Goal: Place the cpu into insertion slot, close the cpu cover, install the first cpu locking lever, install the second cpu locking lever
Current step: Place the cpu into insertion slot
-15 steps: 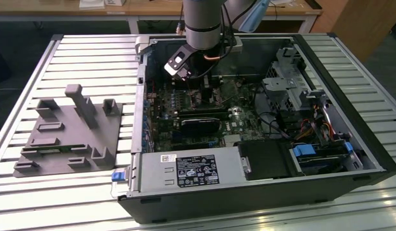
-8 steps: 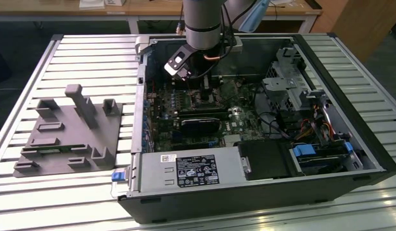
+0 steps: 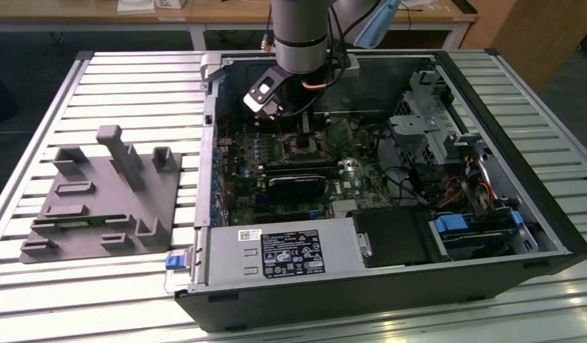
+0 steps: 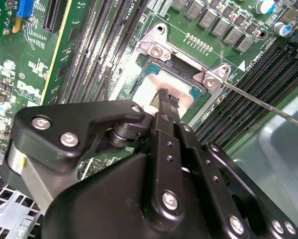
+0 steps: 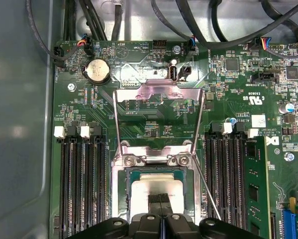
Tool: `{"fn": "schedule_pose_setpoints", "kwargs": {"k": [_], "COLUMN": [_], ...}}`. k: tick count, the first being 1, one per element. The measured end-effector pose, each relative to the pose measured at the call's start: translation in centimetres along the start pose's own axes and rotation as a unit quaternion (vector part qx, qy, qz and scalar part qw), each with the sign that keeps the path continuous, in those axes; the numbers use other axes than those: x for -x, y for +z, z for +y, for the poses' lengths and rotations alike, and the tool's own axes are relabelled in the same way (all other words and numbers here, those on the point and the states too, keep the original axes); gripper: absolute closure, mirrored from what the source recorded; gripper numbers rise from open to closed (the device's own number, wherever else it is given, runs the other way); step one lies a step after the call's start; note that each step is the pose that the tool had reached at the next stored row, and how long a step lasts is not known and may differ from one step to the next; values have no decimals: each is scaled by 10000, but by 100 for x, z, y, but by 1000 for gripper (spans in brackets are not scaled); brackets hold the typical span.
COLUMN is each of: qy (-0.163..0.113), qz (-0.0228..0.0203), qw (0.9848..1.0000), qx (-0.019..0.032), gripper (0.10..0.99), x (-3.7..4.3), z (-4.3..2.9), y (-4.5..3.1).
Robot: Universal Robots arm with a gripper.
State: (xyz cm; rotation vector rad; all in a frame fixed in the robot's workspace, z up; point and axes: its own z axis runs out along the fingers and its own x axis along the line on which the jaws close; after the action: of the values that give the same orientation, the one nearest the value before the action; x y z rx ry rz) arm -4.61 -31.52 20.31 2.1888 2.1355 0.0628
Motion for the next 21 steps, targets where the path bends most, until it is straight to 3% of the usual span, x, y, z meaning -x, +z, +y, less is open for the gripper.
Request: {"fn": "schedule_pose_setpoints", "kwargs": {"k": [5,21], "qy": [0,0], "qz": [3,3], "qw": [10000,10000], "qx": [0,0], "gripper": [980,980], "x": [2,14], "z": [5,43], "y": [-52,-487]}}
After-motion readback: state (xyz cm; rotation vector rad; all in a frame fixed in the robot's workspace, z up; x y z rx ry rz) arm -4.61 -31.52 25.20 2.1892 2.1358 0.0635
